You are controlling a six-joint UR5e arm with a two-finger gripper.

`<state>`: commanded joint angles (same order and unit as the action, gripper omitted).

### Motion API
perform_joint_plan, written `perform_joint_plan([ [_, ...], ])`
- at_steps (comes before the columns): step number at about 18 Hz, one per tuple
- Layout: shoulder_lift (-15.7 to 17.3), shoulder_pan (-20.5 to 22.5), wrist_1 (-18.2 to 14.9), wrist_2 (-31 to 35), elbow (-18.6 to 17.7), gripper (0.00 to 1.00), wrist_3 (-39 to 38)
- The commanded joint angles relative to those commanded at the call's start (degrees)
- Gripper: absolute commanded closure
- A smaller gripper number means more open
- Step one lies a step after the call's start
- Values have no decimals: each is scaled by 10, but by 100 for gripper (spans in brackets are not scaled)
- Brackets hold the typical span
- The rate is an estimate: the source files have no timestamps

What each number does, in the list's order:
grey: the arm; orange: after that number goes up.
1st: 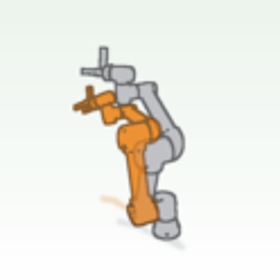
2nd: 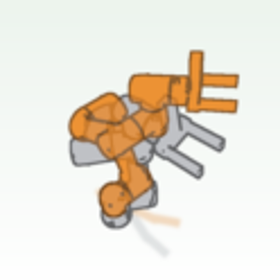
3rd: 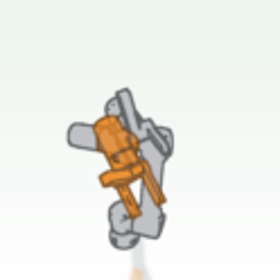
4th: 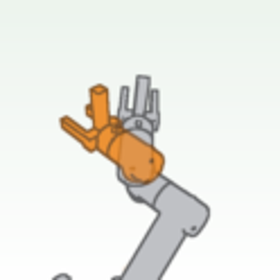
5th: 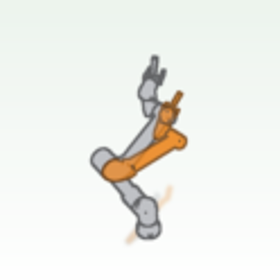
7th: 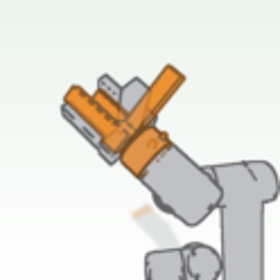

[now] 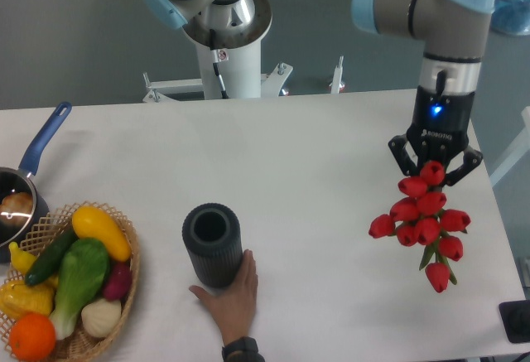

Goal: Pick up the flowers from the vase
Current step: 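Carry the tulip bouquet away from the vase and hold it raised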

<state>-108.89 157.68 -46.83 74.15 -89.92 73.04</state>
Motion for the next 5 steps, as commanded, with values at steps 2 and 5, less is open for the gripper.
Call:
perform_joint_plan([
  [2,-14,-15,-30,52,12,96,3],
  [5,-34,-48,-55,139,15,97,17],
])
